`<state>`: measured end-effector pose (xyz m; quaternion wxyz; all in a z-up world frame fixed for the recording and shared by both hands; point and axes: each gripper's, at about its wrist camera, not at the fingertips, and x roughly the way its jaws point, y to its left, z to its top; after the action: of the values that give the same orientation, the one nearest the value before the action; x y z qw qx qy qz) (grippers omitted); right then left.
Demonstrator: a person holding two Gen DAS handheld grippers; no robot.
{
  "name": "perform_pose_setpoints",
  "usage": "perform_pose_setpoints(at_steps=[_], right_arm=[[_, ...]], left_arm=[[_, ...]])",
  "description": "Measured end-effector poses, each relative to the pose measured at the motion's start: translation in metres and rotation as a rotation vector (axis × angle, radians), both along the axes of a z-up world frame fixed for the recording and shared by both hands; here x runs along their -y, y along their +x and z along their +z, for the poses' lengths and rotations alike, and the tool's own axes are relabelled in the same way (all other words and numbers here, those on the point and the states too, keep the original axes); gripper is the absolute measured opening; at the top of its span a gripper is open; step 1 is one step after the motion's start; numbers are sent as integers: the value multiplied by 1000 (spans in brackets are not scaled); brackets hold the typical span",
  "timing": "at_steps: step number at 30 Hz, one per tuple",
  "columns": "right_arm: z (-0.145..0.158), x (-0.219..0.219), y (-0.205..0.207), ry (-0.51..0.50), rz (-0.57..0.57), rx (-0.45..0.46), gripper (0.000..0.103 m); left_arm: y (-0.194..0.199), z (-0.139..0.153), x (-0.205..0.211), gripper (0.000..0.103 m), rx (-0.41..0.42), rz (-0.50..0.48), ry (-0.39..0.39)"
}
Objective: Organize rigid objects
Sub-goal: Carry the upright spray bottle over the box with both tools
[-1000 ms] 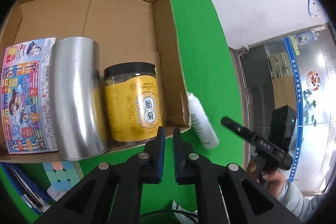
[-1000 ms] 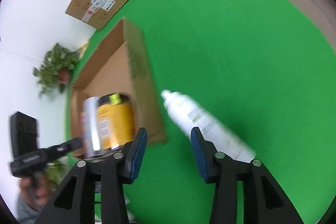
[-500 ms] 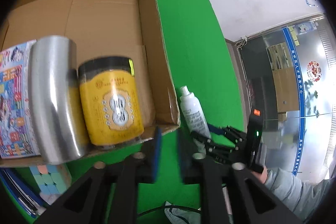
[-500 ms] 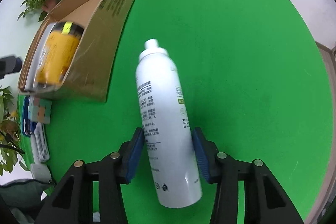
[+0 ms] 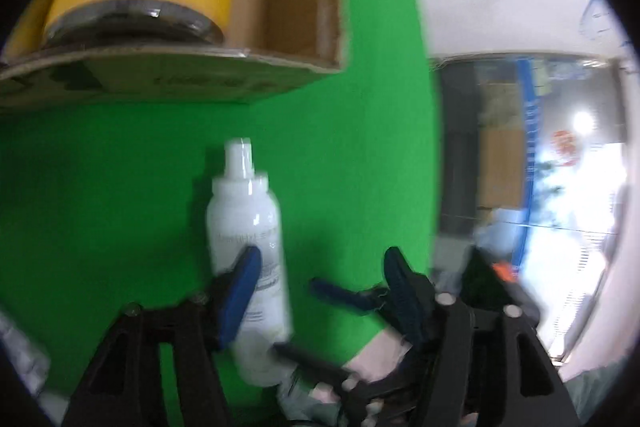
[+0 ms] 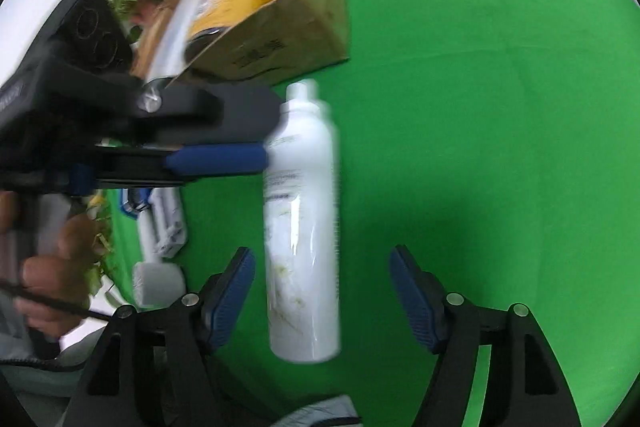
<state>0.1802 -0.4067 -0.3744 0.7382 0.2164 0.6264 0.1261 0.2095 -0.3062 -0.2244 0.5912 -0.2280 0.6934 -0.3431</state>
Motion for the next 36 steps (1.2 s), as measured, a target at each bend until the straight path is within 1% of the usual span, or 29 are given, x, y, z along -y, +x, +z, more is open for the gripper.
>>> perform_pose_setpoints(at_steps=[2,3,4,6,7,8,10,12,13,14,15,16,18,20,23,24,27,30,31,33,36], right_arm=[[-4,-9,-5,3,42,-5,68],[-6,-14,-8,9,60,-12,66],[-9,-19,-11,21,78,-21,61],[-14,-31,-7,10,80,-34,58],[-17,-36,-4,2,72,-45,51],[-19,-36,-1,-4,63,-57,47],[-17,-35,-1,-6,51,-54,47],[-13,-35,-3,-27,75,-50,46],[-16,-40,5,-34,84,-51,46],[-15,-41,5,-41,90,-52,46],[-12,-39,3,-52,91,-52,46],[-11,-41,8,-49,87,-53,46],[1,-34,5,-42,76,-37,46],[22,-30,4,-57,85,11,46],[51,-21,11,-59,90,77,46],[61,-19,16,-64,96,102,46],[94,-17,39,-94,125,182,46],[121,-18,72,-102,140,248,46],[128,-17,83,-99,142,268,46],[136,-16,104,-97,152,300,46],[141,-21,133,-132,188,325,46]], left_arm=[[2,0,-3,66,-1,12,-12],[4,-2,-6,66,2,20,11],[5,-7,-8,66,-3,19,71],[4,-19,-12,64,-30,0,137],[3,-23,-14,64,-46,-3,150],[0,-26,-15,64,-60,-4,156],[-5,-28,-12,64,-65,-26,149],[-10,-30,-5,63,-41,-77,177],[-11,-31,-1,58,-23,-105,200],[-12,-31,2,46,-7,-130,225],[-13,-31,3,44,3,-146,245],[-13,-29,3,44,5,-150,241],[-11,-19,-1,44,-2,-124,209],[-6,-2,-2,44,28,-110,189],[6,38,0,44,135,-103,183],[10,46,-2,44,163,-97,184],[35,81,-7,43,261,-68,181],[67,104,-17,43,310,-23,167],[80,110,-21,43,325,-10,162],[100,112,-27,43,340,9,162],[129,104,-32,43,330,29,150]])
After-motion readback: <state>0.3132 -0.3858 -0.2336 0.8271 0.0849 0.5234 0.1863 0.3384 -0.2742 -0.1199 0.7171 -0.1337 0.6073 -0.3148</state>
